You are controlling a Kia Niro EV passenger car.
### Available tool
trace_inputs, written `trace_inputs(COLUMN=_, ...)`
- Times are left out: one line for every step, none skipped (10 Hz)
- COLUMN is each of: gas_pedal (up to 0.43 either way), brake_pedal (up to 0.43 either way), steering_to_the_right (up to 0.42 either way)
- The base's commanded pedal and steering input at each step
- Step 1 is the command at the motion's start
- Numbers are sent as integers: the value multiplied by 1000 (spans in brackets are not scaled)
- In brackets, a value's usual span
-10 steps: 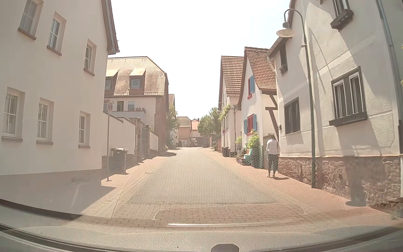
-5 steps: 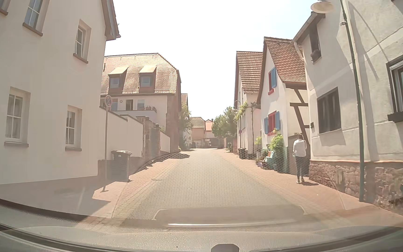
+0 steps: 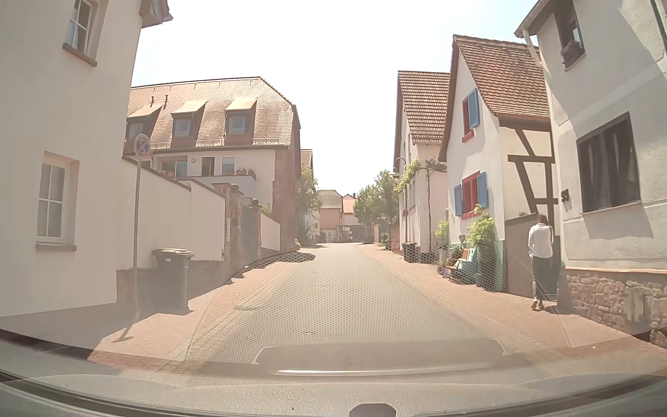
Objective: Follow the waypoints while adhering to traffic rules and regulations
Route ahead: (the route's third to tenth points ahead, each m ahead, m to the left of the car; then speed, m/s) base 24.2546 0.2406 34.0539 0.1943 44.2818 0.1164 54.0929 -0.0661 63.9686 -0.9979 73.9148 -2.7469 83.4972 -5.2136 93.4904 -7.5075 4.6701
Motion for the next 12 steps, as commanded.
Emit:
trace_inputs(gas_pedal=228, brake_pedal=0, steering_to_the_right=25)
trace_inputs(gas_pedal=228, brake_pedal=0, steering_to_the_right=30)
trace_inputs(gas_pedal=268, brake_pedal=0, steering_to_the_right=35)
trace_inputs(gas_pedal=280, brake_pedal=0, steering_to_the_right=39)
trace_inputs(gas_pedal=280, brake_pedal=0, steering_to_the_right=39)
trace_inputs(gas_pedal=280, brake_pedal=0, steering_to_the_right=39)
trace_inputs(gas_pedal=280, brake_pedal=0, steering_to_the_right=39)
trace_inputs(gas_pedal=280, brake_pedal=0, steering_to_the_right=36)
trace_inputs(gas_pedal=280, brake_pedal=0, steering_to_the_right=32)
trace_inputs(gas_pedal=280, brake_pedal=0, steering_to_the_right=23)
trace_inputs(gas_pedal=280, brake_pedal=0, steering_to_the_right=17)
trace_inputs(gas_pedal=280, brake_pedal=0, steering_to_the_right=8)
